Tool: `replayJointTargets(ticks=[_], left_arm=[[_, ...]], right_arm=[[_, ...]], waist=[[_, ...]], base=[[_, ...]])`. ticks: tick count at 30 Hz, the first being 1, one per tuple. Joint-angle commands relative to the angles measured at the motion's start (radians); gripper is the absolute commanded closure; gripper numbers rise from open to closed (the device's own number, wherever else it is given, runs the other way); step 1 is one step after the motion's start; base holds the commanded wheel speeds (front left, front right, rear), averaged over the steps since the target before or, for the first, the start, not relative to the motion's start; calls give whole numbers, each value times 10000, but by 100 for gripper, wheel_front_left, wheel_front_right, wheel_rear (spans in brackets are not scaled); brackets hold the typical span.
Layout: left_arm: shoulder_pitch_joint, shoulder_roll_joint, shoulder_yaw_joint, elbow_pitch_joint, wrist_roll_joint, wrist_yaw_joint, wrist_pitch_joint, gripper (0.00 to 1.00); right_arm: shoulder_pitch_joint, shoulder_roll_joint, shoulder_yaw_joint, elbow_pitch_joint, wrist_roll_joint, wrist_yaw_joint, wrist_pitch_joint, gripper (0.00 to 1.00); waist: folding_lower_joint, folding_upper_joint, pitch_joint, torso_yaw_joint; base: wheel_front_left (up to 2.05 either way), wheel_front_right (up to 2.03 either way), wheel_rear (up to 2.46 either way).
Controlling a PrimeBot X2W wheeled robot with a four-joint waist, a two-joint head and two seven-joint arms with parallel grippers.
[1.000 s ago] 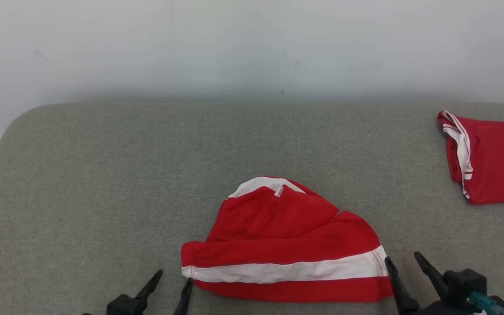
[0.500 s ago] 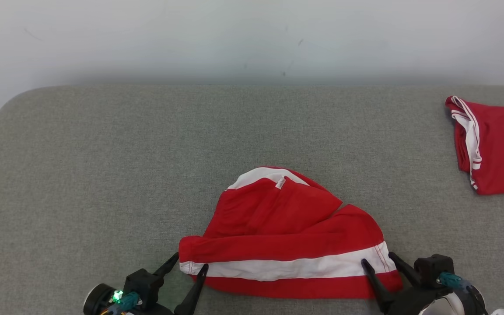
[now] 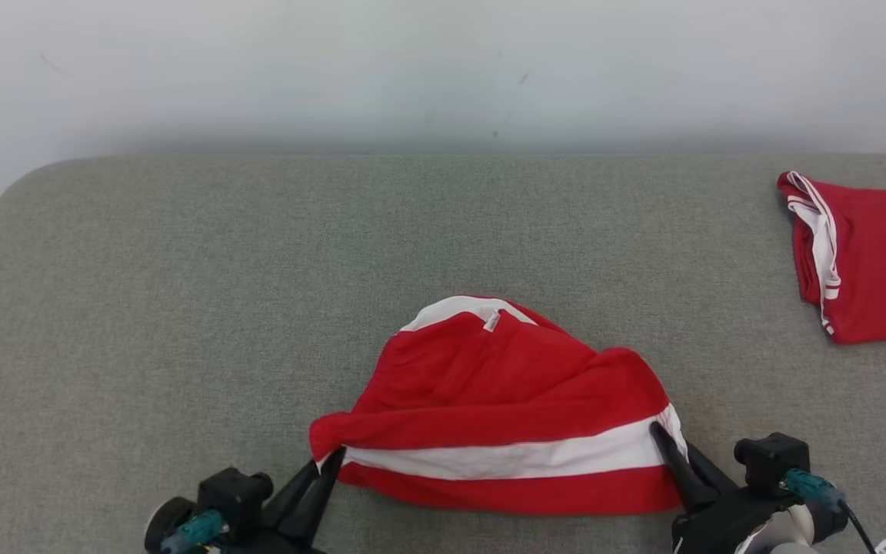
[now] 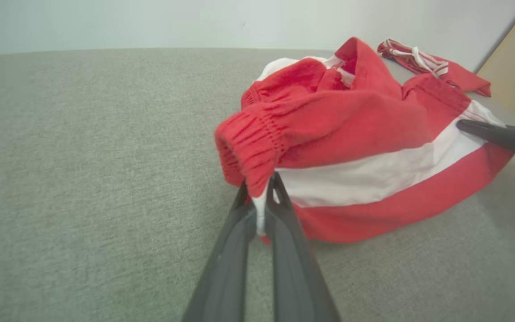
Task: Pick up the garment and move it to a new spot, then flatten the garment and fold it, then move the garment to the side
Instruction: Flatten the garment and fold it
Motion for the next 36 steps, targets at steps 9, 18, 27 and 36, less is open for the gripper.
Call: replayJointTargets(ticks=[9, 18, 27, 36], left_arm=[[-536, 674, 846, -1869, -303, 21, 165, 100], [-3991, 1008, 1047, -2825, -1397, 20, 1764, 100], [-9449, 660, 1328, -1477, -2272, 20, 3081, 100], [-14301, 0, 894, 864, -1907, 20, 2687, 100]], right_arm=[[-341, -302, -394, -2558, 715, -25, -80, 100], [-2633, -422, -954, -3684, 2218, -25, 1281, 100], [-7495, 54, -2349, -2278, 3205, -26, 2896, 100], [-12105, 556, -3185, -43, 2462, -26, 2665, 100]], waist=[[-1, -1, -60, -223], [-1, -1, 1100, -447], [-1, -1, 3696, -882], [-1, -1, 5325, -1156]], base=[[0, 0, 0], [0, 0, 0], [0, 0, 0], [0, 0, 0]])
